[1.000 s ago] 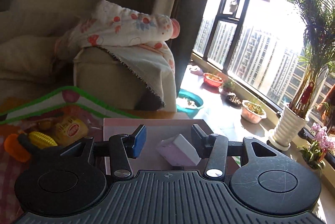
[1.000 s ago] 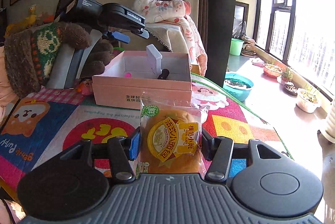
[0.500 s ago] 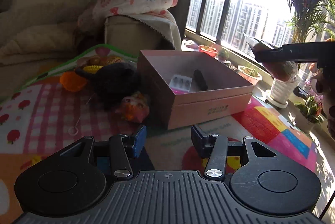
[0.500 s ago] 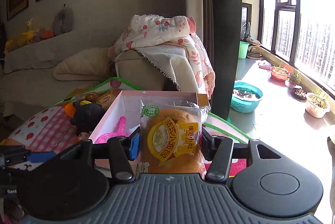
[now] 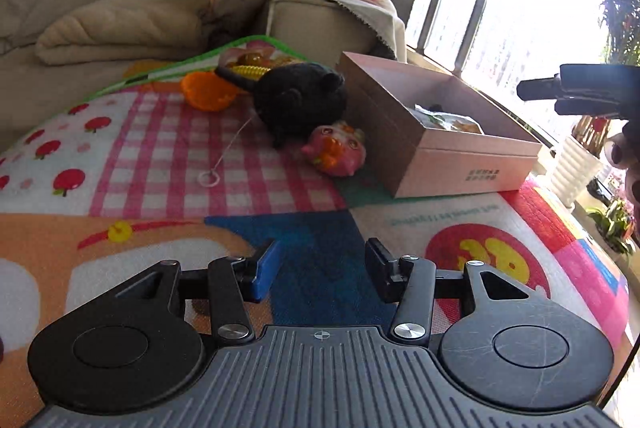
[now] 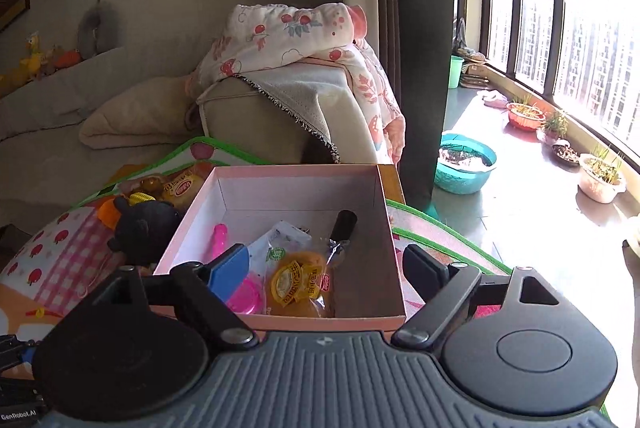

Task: Organize objects
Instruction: 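Lower the bread into the pink box with the right gripper while the left drops the battery holder in, then grasp the black plush cat with the left gripper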

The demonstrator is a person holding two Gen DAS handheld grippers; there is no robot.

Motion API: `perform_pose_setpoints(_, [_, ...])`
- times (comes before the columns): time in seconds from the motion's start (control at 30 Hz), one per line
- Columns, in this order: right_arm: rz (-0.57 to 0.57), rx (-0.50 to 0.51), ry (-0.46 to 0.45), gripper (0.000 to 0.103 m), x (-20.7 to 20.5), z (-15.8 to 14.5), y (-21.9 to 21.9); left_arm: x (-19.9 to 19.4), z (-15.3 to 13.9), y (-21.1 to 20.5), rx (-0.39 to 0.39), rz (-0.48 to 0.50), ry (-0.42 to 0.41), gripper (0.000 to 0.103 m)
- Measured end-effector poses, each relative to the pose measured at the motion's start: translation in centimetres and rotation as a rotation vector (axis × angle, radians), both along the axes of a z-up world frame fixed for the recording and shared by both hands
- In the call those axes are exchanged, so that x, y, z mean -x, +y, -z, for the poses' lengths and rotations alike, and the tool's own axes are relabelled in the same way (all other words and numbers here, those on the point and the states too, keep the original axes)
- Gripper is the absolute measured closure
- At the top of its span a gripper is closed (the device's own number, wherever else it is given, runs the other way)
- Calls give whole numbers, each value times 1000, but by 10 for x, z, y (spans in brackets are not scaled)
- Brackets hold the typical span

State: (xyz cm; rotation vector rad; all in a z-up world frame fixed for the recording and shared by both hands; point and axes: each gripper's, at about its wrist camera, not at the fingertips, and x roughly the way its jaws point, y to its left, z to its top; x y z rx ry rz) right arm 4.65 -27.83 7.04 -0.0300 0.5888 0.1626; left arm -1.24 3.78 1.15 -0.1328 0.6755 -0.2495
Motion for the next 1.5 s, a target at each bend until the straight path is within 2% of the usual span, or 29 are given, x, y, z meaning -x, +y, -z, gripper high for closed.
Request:
perform_pose_setpoints(0.17, [-68, 88, -43, 4, 53, 34, 20, -4, 3, -6, 3, 9, 0, 51])
perform_pose_setpoints(0.4, [-139, 121, -34, 0, 86, 83, 51, -20, -13, -15, -68, 27, -80, 51])
perform_pose_setpoints(0.47, [-153, 154, -47, 0, 88, 84, 57, -27, -22, -14, -79, 26, -115, 51])
perform_pose_setpoints(0.53, [-172, 142, -66, 0, 92, 83, 56, -38, -32, -11, -77, 11, -151, 51])
perform_pose_setpoints(0.6, [-177, 138, -45, 0, 90, 86, 56, -57, -45, -8, -39, -22, -171, 51])
perform_pose_setpoints(0.67, [-170, 132, -35, 0, 88, 86, 55, -81, -56, -6, 21, -48, -156, 51])
perform_pose_setpoints(0.8, [-146, 117, -22, 0, 87, 87, 51, -136, -59, 1, 156, -169, -25, 52])
perform_pose_setpoints(0.87, [-140, 105, -25, 0, 87, 87, 48, -156, -54, 1, 170, -205, 22, 52])
perform_pose_setpoints(0.93, [-134, 98, -29, 0, 88, 87, 47, -174, -46, -2, 138, -239, 67, 51])
perform_pose_setpoints(0.97, [-134, 96, -30, 0, 88, 86, 46, -180, -43, -4, 123, -247, 77, 48])
perform_pose_setpoints(1.03, [-138, 94, -31, 0, 89, 86, 46, -187, -37, -6, 117, -235, 75, 33])
perform_pose_setpoints(1.13, [-145, 95, -27, 0, 88, 86, 47, -193, -26, -10, 147, -196, 108, 18])
perform_pose_setpoints(1.17, [-146, 96, -26, 0, 88, 86, 47, -194, -23, -11, 164, -182, 123, 16])
perform_pose_setpoints(1.3, [-144, 95, -24, 0, 88, 86, 47, -197, -7, -13, 233, -151, 191, 15])
perform_pose_setpoints(1.5, [-140, 94, -16, 0, 87, 87, 46, -175, -10, -1, 285, -128, 149, 25])
